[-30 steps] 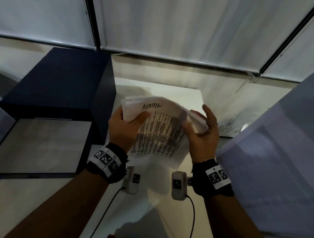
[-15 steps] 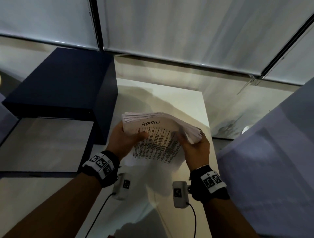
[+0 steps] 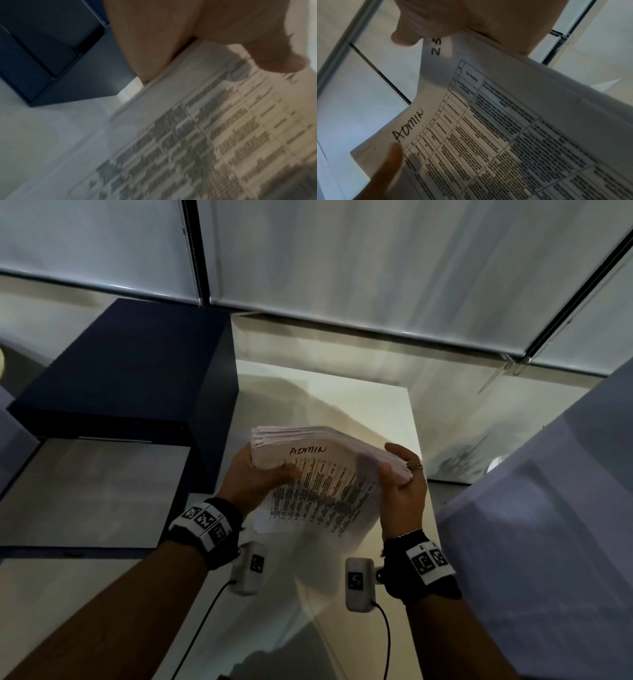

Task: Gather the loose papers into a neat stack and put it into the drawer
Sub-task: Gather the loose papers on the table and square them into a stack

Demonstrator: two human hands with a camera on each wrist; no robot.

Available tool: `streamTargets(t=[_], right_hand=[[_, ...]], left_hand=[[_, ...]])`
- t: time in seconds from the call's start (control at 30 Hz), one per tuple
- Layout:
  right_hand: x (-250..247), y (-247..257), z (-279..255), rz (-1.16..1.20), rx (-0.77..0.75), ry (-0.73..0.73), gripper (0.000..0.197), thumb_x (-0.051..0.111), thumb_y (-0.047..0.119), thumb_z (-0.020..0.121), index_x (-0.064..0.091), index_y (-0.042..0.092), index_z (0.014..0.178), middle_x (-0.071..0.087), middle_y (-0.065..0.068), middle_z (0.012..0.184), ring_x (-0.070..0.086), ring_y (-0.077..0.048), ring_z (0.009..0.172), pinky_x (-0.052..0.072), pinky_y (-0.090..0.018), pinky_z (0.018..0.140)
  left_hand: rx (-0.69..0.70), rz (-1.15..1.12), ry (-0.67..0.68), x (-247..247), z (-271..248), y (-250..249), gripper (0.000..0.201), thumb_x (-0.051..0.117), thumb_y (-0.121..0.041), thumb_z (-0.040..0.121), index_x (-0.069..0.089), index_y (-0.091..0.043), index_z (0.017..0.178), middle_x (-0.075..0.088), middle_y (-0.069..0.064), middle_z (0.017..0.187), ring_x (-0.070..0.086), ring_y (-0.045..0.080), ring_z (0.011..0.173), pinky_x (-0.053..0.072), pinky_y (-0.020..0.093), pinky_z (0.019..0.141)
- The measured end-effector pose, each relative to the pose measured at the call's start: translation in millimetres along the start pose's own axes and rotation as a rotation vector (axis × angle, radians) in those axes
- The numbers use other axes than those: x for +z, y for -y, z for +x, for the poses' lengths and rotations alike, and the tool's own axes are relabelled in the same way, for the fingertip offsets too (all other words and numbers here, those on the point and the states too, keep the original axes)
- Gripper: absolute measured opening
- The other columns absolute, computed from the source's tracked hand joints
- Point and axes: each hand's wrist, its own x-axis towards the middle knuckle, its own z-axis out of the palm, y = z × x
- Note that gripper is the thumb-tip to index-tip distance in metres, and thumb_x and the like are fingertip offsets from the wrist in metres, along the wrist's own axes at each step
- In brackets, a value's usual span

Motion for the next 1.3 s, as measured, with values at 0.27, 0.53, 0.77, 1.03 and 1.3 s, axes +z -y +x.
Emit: streamTargets(t=[0.27, 0.53, 0.77, 1.03, 1.3], right_hand=[[-4.2, -4.1, 4.9, -0.073, 0.115, 0.087, 0.049, 0.091, 0.017, 0.061, 0.068, 0.01, 0.104, 0.073, 0.002, 0.095, 0.07, -0.008, 0.085, 0.056, -0.024, 0.072], [-7.3, 4.9, 4.9, -0.092, 0.078, 0.044, 0.025, 0.087, 0.007, 0.067, 0.073, 0.017, 0.085, 0.075, 0.005, 0.08, 0.069, -0.011, 0.075, 0.057, -0.026, 0.071], [3.4, 3.1, -4.5, -0.084, 0.133, 0.039, 0.034, 0.085, 0.0, 0.067, 0.069, 0.006, 0.096, 0.071, 0.011, 0.083, 0.066, 0.006, 0.071, 0.051, -0.009, 0.065], [2.4, -0.2, -0.1, -0.043, 0.158, 0.015, 0.073, 0.088, 0.001, 0.061, 0.053, 0.015, 0.124, 0.063, 0.011, 0.102, 0.065, 0.009, 0.085, 0.053, -0.011, 0.069], [1.8, 1.7, 0.5, -0.061, 0.152, 0.066, 0.066, 0.088, 0.003, 0.062, 0.057, 0.015, 0.119, 0.064, 0.006, 0.104, 0.064, 0.009, 0.085, 0.052, -0.01, 0.069]], left_hand=[[-0.018, 0.081, 0.058, 0.4, 5.1, -6.1, 0.046, 0.078, 0.001, 0.074, 0.065, -0.007, 0.118, 0.075, 0.006, 0.106, 0.072, 0.022, 0.099, 0.06, 0.034, 0.08], [0.137, 0.169, -0.079, 11.9, -4.6, -24.6, 0.032, 0.073, -0.009, 0.084, 0.067, -0.013, 0.115, 0.075, -0.001, 0.103, 0.072, 0.01, 0.094, 0.06, 0.03, 0.08], [0.207, 0.038, -0.348, 30.4, -7.8, -38.8, 0.033, 0.061, -0.023, 0.093, 0.047, -0.008, 0.119, 0.059, -0.002, 0.087, 0.064, 0.003, 0.067, 0.053, 0.019, 0.058], [0.093, -0.05, -0.477, 26.6, 11.4, -45.2, 0.012, 0.05, -0.005, 0.093, 0.059, -0.003, 0.101, 0.055, -0.001, 0.074, 0.054, 0.002, 0.055, 0.045, 0.019, 0.05], [0.114, 0.032, -0.442, 25.2, 12.4, -48.7, 0.008, 0.052, -0.012, 0.093, 0.06, -0.009, 0.096, 0.056, 0.0, 0.078, 0.053, 0.01, 0.065, 0.046, 0.019, 0.054]])
